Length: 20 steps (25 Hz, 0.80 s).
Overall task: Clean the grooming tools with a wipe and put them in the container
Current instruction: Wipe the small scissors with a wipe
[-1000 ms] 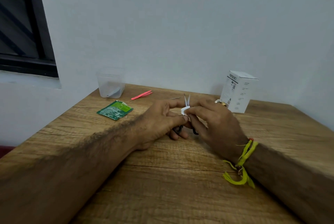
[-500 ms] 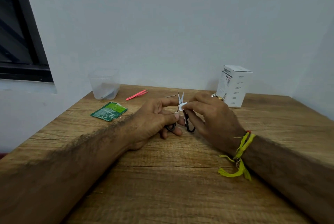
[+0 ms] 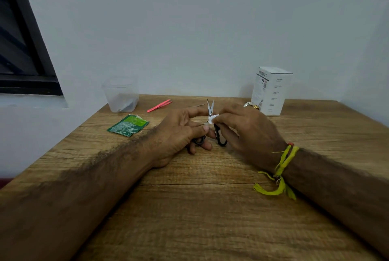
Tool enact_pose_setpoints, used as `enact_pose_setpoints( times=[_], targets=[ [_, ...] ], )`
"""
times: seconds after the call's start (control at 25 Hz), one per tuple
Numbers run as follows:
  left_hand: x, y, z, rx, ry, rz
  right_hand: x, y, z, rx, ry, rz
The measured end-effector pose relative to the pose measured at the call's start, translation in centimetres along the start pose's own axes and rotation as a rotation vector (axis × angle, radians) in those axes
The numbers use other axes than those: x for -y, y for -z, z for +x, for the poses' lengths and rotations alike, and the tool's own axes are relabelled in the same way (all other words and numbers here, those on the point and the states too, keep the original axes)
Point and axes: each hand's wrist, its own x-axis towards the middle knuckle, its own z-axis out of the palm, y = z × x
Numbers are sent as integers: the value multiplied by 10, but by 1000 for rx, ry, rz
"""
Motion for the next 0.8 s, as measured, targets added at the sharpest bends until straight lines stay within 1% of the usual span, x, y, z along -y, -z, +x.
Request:
enact_pose_setpoints(
  times=[0.32,0.56,0.8],
  targets=[
    [-1,0,-1,-5,10,9,-2,5,1,27,59,-33],
    [0,0,-1,2,-6,27,-12,18,-1,110,111,-32],
    [0,-1,0,0,-1,38,-12,14,1,80,151,-78]
  ],
)
